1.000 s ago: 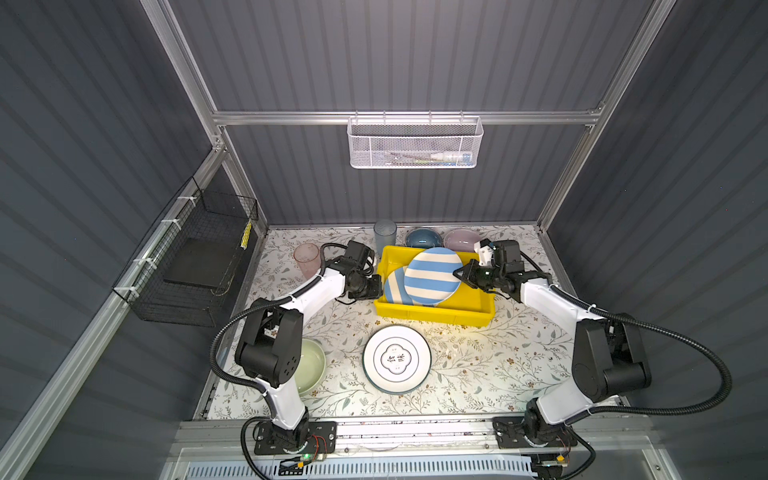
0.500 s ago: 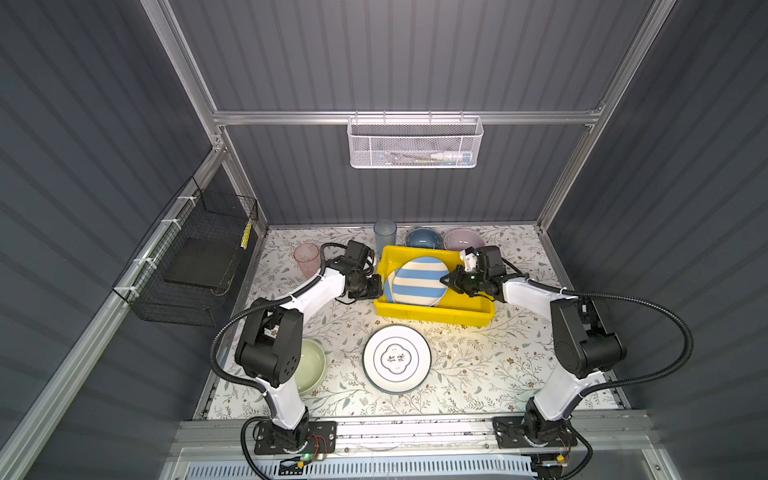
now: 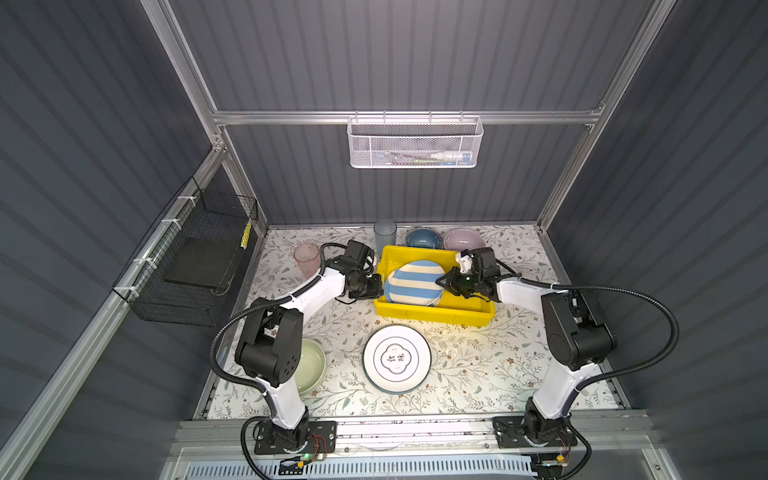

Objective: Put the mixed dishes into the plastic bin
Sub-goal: 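Lower the striped plate flat into the yellow bin with the right gripper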

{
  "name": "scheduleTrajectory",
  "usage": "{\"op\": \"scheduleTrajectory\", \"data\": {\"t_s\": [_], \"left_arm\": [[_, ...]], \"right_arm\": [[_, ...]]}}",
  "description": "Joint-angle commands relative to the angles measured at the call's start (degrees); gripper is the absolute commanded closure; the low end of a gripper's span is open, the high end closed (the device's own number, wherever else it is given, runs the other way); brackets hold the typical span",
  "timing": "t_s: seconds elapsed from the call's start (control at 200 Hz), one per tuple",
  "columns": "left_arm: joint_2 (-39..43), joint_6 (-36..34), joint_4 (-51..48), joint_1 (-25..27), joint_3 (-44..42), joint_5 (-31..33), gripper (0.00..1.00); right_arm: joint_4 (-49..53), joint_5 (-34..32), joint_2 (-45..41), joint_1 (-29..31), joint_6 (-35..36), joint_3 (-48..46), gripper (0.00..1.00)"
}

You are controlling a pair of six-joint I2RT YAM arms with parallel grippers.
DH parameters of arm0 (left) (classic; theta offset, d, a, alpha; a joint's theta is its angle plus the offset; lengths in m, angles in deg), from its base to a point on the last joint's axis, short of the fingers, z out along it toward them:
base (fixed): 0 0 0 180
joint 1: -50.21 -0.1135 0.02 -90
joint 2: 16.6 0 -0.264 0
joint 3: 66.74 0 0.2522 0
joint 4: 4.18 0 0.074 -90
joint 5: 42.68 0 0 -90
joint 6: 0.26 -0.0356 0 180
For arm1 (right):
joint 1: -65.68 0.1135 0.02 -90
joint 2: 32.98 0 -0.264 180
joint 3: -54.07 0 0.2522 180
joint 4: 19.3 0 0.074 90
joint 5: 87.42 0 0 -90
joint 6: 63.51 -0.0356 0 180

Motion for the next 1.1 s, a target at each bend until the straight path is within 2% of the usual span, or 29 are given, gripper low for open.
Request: {"op": "scheduleTrajectory", "data": {"t_s": [0.0,0.125,0.35,0.78,1.096], "left_arm": [[-0.5,0.7,0.0,-0.4,2.1,-1.5,0.75],[-0.7,0.6,0.1,-0.4,1.8,-1.8,0.75],[-0.4,0.9,0.8,-0.4,0.6,-1.9,0.75],[-0.4,0.8,1.5,-0.4,0.0,-2.5,0.75],[-0.5,0.5,1.4,-0.4,0.5,-2.9,0.75]], "right_arm": [[5.0,-4.4,0.8,1.3,3.9,3.2,0.77],[9.6,-8.8,1.0,2.9,6.4,5.4,0.68],[14.6,-16.2,2.3,5.3,8.7,8.6,0.61],[20.8,-24.4,5.4,9.1,10.5,13.1,0.52],[23.4,-27.1,6.4,10.3,11.6,14.8,0.44]]}}
